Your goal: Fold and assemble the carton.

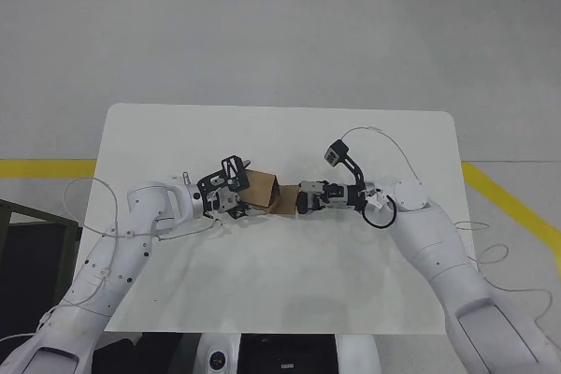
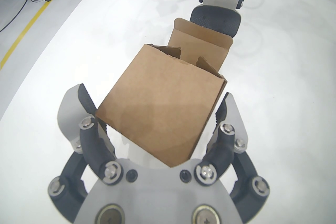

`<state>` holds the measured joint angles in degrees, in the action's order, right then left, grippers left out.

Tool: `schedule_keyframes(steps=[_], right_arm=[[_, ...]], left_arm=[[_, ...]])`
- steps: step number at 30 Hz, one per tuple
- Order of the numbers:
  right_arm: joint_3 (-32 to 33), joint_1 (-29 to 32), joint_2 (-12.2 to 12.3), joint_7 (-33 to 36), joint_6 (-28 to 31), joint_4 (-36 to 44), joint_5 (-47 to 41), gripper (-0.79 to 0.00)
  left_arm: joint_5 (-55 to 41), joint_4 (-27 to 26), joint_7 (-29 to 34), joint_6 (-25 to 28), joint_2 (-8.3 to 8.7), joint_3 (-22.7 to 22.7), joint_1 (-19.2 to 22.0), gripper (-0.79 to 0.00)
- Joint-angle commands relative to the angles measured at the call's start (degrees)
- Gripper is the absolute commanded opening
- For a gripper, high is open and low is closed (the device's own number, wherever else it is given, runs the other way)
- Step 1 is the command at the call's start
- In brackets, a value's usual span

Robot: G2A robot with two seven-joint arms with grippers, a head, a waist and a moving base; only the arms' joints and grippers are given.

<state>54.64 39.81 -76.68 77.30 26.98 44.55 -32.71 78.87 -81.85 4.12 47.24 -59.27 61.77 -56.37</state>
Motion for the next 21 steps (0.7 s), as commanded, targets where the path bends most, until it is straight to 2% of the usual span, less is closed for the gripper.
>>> schedule_keyframes(steps=[1, 10, 21], right_arm=[[-0.8, -0.8, -0.2, -0.4, 0.4, -0.5, 1.7, 0.0], [-3.9, -4.0, -0.4, -2.4, 0.0, -2.9, 10.4, 0.0], [-1.2, -2.4, 0.1, -7.9, -4.7, -4.7, 7.3, 0.0]], left_arm=[[0.1, 0.0, 0.0, 0.0, 0.0, 0.0, 0.0, 0.0], [0.2, -0.4, -0.1, 0.0, 0.06, 0.3, -0.3, 0.0], [0.4, -0.8, -0.1, 0.1, 0.16, 0.7, -0.7, 0.0]])
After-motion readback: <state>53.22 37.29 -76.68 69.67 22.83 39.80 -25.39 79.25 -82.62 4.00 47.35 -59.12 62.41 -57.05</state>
